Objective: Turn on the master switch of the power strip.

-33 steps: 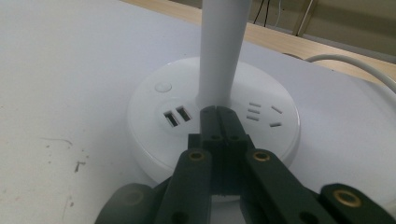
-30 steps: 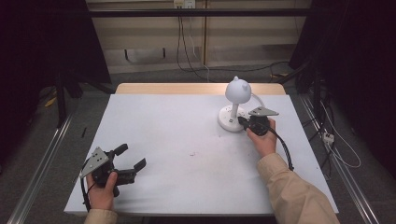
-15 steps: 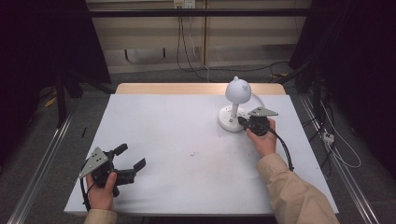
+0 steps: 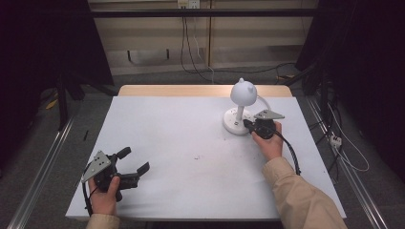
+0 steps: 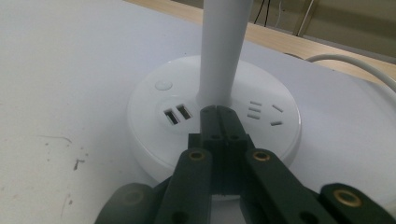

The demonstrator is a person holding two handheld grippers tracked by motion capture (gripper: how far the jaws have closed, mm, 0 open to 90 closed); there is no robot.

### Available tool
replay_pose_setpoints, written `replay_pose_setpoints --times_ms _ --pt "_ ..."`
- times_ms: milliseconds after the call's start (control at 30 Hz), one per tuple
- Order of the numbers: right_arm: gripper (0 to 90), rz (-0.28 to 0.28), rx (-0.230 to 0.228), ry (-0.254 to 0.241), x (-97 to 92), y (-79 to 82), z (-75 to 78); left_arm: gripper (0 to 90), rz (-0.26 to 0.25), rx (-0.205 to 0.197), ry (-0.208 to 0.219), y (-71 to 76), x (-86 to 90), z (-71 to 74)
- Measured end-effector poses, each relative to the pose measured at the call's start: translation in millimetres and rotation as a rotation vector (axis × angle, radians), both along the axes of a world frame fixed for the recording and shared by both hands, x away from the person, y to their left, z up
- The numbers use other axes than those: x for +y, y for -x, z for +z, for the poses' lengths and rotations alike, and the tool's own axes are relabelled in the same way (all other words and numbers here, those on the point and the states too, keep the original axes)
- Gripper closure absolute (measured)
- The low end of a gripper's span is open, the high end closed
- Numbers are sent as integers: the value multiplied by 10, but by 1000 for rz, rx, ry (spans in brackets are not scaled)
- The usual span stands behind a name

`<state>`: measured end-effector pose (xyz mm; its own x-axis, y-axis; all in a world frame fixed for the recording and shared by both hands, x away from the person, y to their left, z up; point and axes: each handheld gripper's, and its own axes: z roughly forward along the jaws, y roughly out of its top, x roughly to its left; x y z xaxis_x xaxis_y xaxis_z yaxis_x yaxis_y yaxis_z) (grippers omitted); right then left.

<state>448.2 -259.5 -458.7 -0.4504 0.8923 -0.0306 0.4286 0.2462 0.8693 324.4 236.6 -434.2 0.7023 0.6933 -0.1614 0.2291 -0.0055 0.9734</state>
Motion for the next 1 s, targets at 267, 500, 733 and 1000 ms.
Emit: replay_pose_setpoints --times_ms 267,500,733,1000 --pt "900 -2 0 0 2 1 -1 43 1 3 -4 -1 1 -3" --pt "900 -3 2 -1 3 0 -2 43 4 3 0 -1 13 -4" --pt "900 -4 8 2 6 2 3 43 5 1 0 -1 14 -1" --pt "900 -4 10 0 6 0 2 43 5 3 0 -3 12 -2"
